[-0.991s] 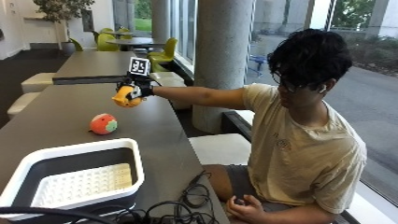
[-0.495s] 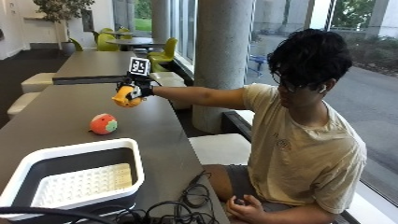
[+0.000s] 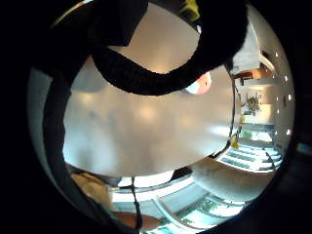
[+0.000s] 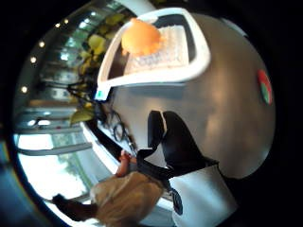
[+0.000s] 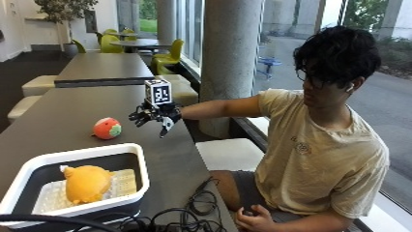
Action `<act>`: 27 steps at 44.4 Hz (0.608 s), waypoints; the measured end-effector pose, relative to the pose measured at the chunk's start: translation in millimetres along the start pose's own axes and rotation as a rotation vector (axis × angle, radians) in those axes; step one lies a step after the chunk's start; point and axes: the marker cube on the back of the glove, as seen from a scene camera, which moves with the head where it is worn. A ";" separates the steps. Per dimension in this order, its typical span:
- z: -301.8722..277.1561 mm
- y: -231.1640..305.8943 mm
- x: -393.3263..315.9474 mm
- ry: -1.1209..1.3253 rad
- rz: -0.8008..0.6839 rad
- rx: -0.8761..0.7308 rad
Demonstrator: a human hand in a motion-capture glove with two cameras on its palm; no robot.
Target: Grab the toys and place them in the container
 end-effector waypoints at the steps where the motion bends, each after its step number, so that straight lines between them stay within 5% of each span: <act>1: 2.8 8.6 4.2 -0.001 0.005 0.001; 17: 42.7 112.9 70.9 -0.069 0.245 0.020; 27: 48.1 135.9 104.1 0.097 0.172 0.066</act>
